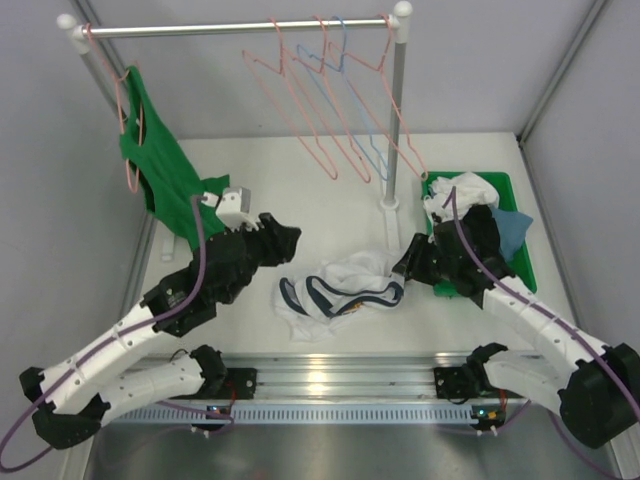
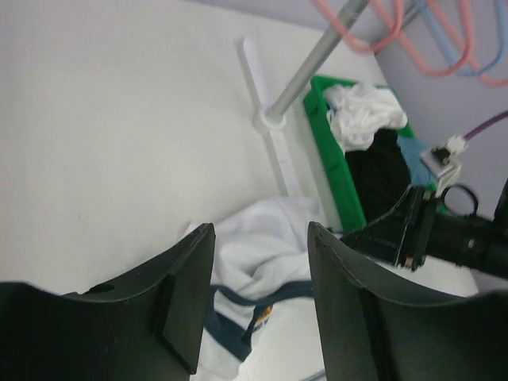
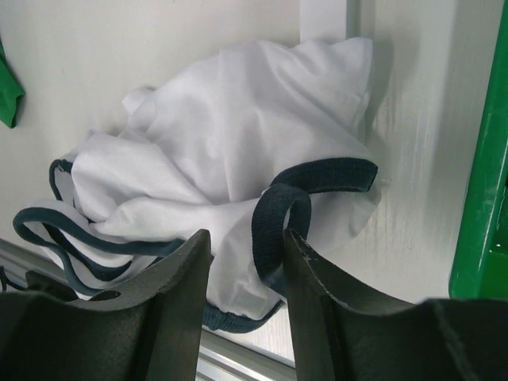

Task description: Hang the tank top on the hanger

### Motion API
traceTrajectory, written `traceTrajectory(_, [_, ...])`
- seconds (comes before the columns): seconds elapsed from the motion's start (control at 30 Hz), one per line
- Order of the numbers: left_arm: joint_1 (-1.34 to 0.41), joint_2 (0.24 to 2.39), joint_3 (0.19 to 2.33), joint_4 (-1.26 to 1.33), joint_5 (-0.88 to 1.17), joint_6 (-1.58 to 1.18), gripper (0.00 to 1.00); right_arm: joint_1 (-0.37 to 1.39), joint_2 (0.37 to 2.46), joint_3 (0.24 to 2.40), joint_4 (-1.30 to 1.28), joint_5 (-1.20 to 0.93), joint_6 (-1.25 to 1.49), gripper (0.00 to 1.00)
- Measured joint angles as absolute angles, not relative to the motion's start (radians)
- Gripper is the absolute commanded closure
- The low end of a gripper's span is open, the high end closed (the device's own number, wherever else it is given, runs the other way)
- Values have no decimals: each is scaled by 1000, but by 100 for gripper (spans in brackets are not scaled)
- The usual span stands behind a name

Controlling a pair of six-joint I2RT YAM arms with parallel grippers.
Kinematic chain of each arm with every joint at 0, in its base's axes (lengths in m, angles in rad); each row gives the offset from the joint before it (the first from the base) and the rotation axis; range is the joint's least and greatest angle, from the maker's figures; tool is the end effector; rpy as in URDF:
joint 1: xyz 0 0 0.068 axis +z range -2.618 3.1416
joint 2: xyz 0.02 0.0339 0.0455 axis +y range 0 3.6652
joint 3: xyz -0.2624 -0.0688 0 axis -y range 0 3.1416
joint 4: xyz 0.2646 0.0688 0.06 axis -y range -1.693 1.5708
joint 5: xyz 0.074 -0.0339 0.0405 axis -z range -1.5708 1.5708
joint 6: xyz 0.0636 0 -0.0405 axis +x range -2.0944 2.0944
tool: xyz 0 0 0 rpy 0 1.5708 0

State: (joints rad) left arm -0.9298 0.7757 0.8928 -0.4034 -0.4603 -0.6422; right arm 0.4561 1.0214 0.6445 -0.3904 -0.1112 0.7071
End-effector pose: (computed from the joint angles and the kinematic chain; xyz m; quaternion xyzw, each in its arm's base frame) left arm 0.1507 -0.1547 0.3508 -0.0235 0.7912 -0.2835 0.5414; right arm 0.2212 0.1164 0.2004 0.0935 0.9144 0.2572 0.2981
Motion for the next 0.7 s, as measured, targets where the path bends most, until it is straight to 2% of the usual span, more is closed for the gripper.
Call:
traceTrajectory(0.27, [-928, 1076, 1386, -391, -699, -494, 36, 455, 995, 644, -390, -120, 707, 57])
traceTrajectory(0.43, [-891, 1320, 1694, -395, -800, -400, 35, 455, 975, 642, -390, -126, 707, 57])
traceTrajectory(0.7, [-776, 1574, 1972, -454, -825, -323, 35, 455, 961, 630, -390, -133, 707, 58])
